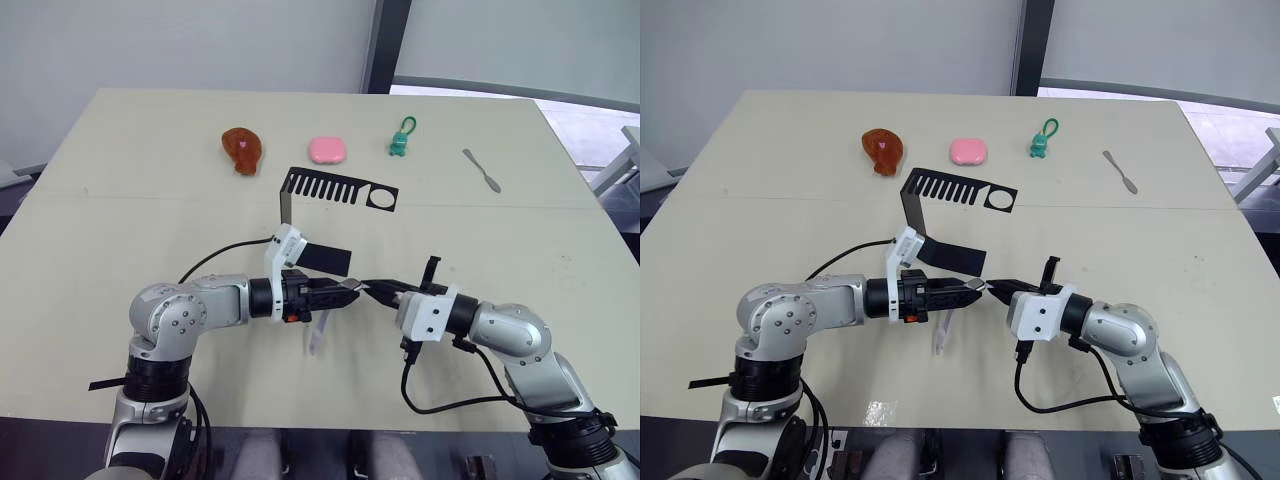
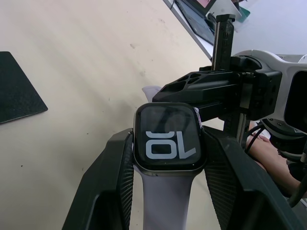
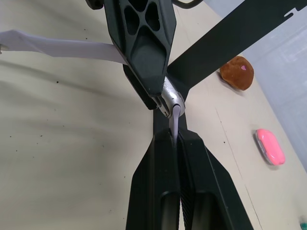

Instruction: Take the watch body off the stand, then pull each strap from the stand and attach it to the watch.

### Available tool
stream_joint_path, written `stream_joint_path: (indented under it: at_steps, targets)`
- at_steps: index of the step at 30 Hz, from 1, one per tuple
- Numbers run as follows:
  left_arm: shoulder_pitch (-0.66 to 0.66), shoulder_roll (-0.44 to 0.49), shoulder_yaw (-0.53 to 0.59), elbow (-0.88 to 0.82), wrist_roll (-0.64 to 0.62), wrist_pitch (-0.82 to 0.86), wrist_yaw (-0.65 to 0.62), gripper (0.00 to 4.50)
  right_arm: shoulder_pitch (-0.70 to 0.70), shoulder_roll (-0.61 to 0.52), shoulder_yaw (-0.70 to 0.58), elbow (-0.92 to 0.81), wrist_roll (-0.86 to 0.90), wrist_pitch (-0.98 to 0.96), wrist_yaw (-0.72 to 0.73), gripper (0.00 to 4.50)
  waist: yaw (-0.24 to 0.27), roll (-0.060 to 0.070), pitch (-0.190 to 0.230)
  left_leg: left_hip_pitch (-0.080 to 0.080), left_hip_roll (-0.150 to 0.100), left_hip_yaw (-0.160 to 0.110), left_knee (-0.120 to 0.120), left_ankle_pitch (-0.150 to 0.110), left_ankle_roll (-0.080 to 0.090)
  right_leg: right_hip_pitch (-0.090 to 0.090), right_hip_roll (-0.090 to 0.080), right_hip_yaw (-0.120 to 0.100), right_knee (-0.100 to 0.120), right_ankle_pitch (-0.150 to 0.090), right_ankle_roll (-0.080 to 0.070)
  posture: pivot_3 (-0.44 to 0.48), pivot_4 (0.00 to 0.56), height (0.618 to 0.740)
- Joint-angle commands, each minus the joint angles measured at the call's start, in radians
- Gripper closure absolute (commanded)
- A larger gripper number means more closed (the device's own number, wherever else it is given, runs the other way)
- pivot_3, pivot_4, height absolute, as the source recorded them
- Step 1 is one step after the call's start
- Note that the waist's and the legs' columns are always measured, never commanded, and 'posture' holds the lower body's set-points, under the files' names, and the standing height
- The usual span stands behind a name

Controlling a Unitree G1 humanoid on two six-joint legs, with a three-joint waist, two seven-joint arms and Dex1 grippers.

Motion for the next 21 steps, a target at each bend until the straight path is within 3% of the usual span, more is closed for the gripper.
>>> stream_joint_path:
  at_steps: [1,21]
  targets:
    - [-0.007,-0.035,-0.047,-0.045,-0.029,0.003,-0.014,2.91,-0.029,0.023,0.057,-0.058,0.024,-0.032,-0.009,4.5,0.0,0.0,0.0,0.0,0.0,0.0,0.0,0.0,0.0,0.0,0.0,0.0,0.0,0.0,0.0,0.0,0.15,0.74]
    - [-0.004,-0.038,-0.06,-0.049,-0.015,-0.004,-0.02,2.91,-0.032,0.024,0.064,-0.055,0.02,-0.022,-0.003,4.5,0.0,0.0,0.0,0.0,0.0,0.0,0.0,0.0,0.0,0.0,0.0,0.0,0.0,0.0,0.0,0.0,0.15,0.74]
